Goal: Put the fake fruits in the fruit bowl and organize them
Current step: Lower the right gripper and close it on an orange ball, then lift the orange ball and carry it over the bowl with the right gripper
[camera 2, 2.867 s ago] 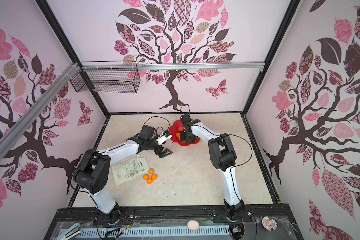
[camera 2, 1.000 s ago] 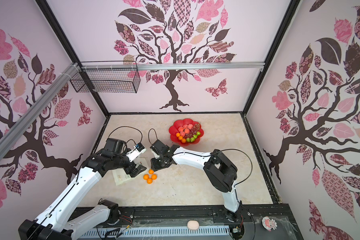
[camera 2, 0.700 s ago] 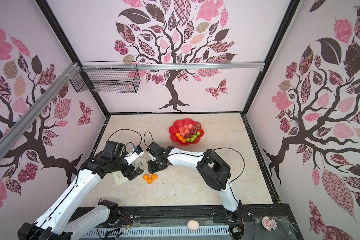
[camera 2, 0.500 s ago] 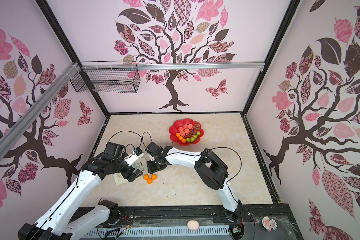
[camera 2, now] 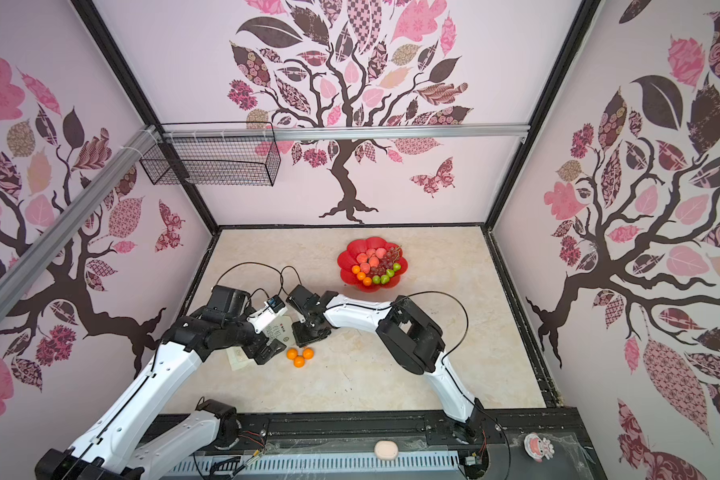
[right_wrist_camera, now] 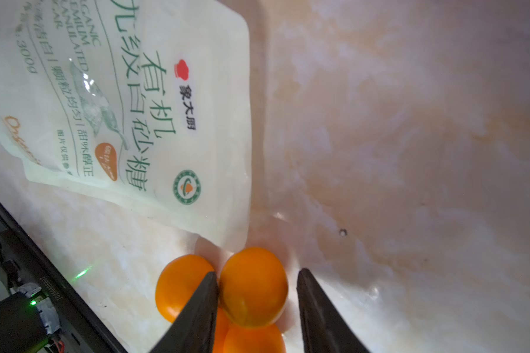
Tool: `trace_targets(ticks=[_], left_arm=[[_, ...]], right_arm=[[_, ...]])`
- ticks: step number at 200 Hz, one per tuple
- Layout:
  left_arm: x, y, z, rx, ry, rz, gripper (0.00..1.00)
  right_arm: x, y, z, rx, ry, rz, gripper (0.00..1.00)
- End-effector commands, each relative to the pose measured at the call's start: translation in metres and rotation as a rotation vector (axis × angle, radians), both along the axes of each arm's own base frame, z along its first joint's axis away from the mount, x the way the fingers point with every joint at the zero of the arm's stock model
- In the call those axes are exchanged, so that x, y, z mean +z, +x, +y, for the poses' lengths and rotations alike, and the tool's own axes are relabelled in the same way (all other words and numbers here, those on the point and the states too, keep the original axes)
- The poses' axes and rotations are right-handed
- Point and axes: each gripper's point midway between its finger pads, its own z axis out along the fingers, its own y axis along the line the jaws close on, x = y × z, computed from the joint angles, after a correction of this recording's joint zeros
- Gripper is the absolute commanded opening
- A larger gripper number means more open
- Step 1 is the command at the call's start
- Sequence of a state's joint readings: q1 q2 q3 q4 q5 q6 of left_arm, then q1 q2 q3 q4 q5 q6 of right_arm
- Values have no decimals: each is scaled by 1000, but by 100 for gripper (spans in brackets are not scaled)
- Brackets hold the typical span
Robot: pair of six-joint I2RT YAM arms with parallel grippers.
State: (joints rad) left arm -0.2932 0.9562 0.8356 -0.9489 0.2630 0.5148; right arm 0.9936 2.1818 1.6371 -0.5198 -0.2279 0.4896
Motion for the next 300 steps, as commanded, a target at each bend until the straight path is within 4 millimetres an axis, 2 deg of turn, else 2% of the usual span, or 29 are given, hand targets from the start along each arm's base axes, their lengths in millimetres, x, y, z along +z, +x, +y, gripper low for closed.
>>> trace_targets(ticks=[1,89,138,184,233,266,300], left_arm=[[-3,-1,1,11,-9,-8,98],[-4,0,0,7,-13,-11,98],[-3,1,-1,4,-20,-15,98],[2,4,-6,-5,-45,-30,98],[14,7,-16,-38,-97,-61,98],[18,12,-25,-64,-138,-67,98],[33,32,-35,-42,-199,-155,99]], right_arm=[[-10,-1,1,17,-36,11,46],[-21,-3,-2,22,-66,27,43],[-18,-1,-3,20,-65,21,39],[2,7,0,10,-34,-6,37],[31,23,-11,-38,17,-30,36],[45,36,-28,-86,37,-44,36],[59,56,-53,-153,49,-65,36]])
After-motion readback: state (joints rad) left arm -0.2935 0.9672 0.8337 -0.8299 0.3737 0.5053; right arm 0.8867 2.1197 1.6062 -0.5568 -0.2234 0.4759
